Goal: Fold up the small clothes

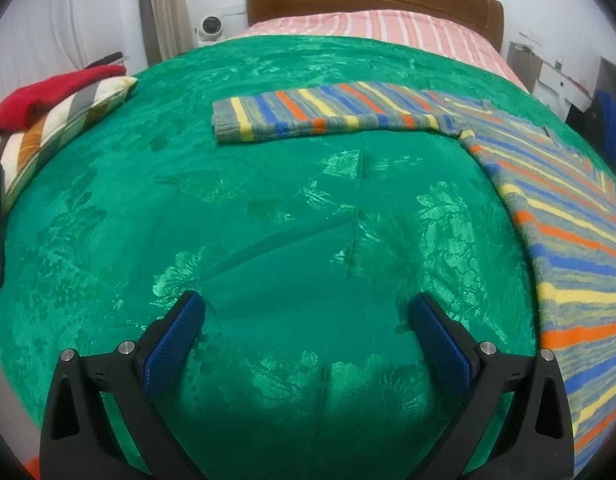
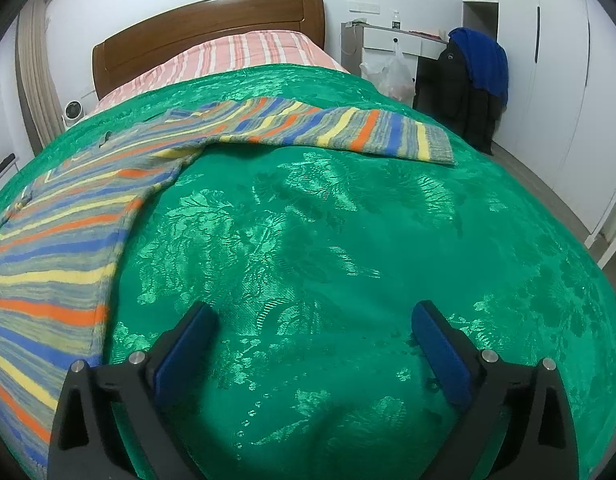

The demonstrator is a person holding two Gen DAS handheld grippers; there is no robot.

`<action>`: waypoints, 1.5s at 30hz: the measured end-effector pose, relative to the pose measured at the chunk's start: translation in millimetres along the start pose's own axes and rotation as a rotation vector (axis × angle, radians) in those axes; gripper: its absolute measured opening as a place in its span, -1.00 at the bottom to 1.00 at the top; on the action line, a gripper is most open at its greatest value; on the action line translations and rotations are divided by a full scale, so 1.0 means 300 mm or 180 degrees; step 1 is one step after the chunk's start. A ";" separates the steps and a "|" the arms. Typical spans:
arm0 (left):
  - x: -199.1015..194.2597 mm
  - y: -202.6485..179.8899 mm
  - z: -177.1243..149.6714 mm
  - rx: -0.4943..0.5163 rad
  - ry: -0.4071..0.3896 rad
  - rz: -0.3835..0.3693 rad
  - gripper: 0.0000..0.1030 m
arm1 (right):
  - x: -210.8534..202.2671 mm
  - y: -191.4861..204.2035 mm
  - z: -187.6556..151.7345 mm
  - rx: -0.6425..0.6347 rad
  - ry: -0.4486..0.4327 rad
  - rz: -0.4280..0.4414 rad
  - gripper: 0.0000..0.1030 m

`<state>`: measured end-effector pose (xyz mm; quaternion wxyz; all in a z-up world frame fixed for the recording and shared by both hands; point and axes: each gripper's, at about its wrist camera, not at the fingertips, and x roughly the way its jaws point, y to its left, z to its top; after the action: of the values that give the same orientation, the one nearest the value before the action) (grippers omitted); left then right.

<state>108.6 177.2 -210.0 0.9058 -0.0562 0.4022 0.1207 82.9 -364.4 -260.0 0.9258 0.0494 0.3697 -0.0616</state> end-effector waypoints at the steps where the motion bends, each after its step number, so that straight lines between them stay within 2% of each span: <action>1: 0.000 -0.001 0.000 0.0005 0.0003 0.0004 0.99 | 0.000 0.002 -0.001 -0.0006 -0.0001 -0.0005 0.93; 45: -0.001 -0.005 -0.003 0.0043 -0.0020 0.0031 0.99 | 0.009 0.007 -0.002 -0.0053 -0.0016 -0.0037 0.96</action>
<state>108.1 175.4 -210.3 0.9069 -0.0478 0.4004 0.1226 84.7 -362.3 -262.2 0.9267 0.0394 0.3683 -0.0640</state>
